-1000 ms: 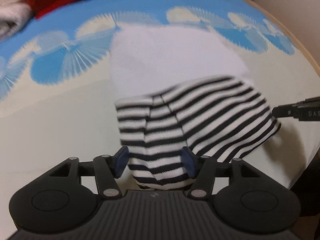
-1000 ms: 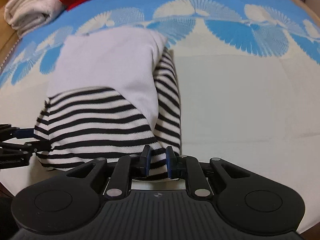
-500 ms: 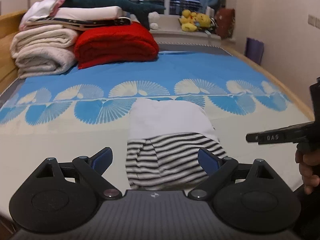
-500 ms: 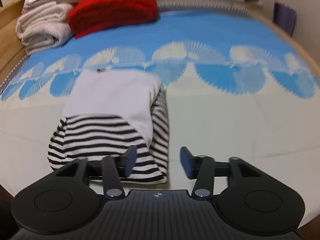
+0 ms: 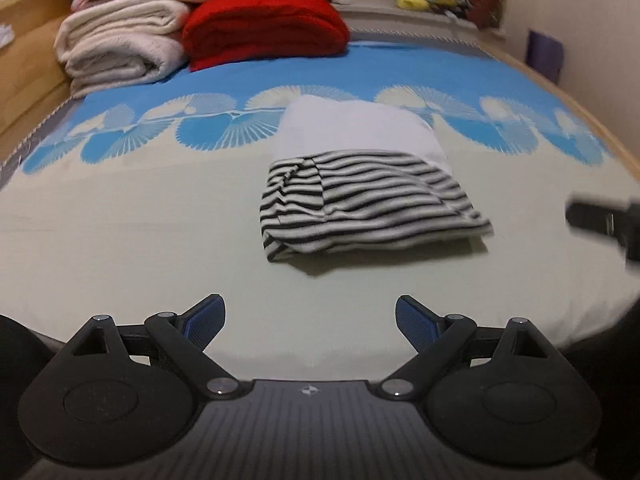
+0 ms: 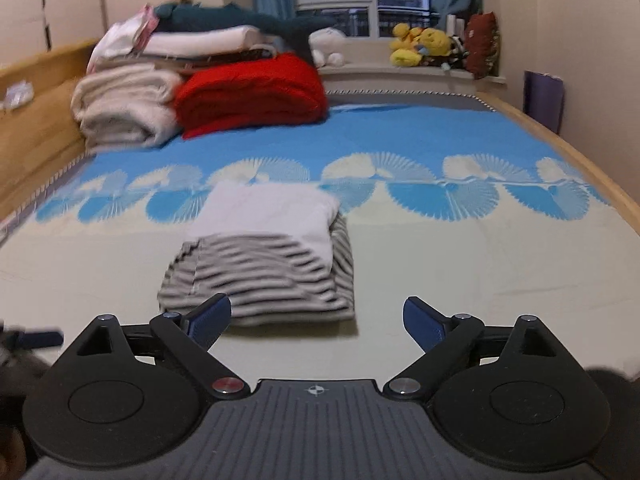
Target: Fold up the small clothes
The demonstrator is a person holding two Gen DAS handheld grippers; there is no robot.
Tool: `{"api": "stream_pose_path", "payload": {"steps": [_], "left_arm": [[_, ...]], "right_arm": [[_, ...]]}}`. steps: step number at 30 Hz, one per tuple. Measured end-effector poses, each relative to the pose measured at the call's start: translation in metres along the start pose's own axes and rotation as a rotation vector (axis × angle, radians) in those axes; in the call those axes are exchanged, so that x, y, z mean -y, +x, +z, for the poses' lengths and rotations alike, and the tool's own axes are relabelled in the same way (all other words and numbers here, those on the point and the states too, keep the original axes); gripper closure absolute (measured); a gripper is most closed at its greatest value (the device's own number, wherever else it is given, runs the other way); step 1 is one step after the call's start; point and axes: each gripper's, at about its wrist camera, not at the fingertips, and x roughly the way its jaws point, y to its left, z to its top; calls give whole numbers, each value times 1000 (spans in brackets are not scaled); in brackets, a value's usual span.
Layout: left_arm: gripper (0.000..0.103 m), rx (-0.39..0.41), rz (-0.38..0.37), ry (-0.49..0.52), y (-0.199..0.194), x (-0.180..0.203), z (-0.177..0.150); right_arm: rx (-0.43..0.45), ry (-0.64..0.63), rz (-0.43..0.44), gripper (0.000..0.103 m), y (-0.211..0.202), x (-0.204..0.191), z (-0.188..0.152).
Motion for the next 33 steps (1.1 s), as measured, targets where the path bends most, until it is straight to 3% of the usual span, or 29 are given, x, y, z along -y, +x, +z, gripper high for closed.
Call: {"api": "stream_pose_path", "payload": {"steps": [3,9,33], "left_arm": [[8,12,17,-34,10,-5,6],[8,5,20,-77,21,-13,10],[8,26,15,-81,17,-16,10]], "right_arm": [[-31,-42,-20,8,13,-6,-1],[-103,45,-23,8,33,-3,-4],[-112,22,-43,8,36,-8,-9]]}}
